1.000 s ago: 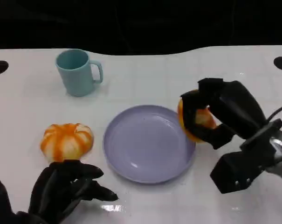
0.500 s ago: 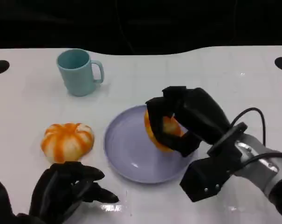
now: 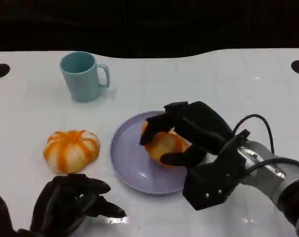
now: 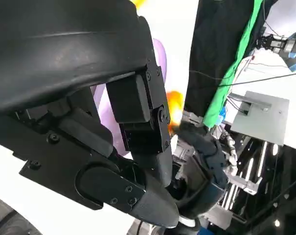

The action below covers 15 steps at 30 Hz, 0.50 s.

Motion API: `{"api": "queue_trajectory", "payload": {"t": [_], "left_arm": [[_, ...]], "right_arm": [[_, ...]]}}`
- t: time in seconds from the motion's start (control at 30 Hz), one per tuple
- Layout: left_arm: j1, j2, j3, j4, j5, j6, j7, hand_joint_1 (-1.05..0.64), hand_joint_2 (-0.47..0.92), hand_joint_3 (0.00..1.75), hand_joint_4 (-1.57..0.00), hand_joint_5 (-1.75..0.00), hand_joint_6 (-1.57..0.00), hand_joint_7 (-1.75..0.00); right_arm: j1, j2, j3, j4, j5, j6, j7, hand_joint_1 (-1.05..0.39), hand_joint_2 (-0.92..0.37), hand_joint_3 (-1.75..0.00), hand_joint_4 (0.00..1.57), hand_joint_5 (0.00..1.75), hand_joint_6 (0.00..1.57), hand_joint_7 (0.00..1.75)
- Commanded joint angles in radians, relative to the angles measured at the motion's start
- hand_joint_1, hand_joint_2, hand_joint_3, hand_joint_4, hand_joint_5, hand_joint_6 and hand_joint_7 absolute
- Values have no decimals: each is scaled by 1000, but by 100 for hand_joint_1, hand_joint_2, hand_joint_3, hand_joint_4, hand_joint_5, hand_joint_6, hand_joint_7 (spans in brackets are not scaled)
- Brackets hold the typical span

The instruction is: Grasp the bread from the table and place it into the plate.

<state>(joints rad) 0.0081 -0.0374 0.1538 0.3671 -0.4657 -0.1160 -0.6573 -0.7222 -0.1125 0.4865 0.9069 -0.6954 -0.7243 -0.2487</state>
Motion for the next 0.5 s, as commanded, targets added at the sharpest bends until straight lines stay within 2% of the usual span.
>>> {"api": "queue_trajectory", "payload": {"t": [0.03,0.1,0.2,0.33,0.5], "left_arm": [[5,11,2,-18,6,3,14,-99,79,0,-157,-23,-156,0],[5,12,2,-20,5,6,14,-99,79,0,-157,-23,-156,0],[6,13,1,-20,7,1,11,-99,80,0,-157,-23,-155,0],[7,14,1,-21,9,-2,11,-99,80,0,-157,-22,-155,0],[6,11,1,-20,5,2,11,-99,79,0,-157,-22,-155,0]], "right_arm": [[-16,-27,-1,-45,25,42,100,-55,-91,-15,22,50,43,4],[-5,-35,-7,-79,41,70,159,-65,-92,-19,7,44,31,1],[12,-44,-15,-131,79,111,254,-76,-92,-29,1,23,17,1],[31,-53,-21,-185,107,142,313,-82,-92,-34,0,9,11,0],[69,-81,-36,-277,136,174,364,-84,-92,-35,1,6,10,1]]}}
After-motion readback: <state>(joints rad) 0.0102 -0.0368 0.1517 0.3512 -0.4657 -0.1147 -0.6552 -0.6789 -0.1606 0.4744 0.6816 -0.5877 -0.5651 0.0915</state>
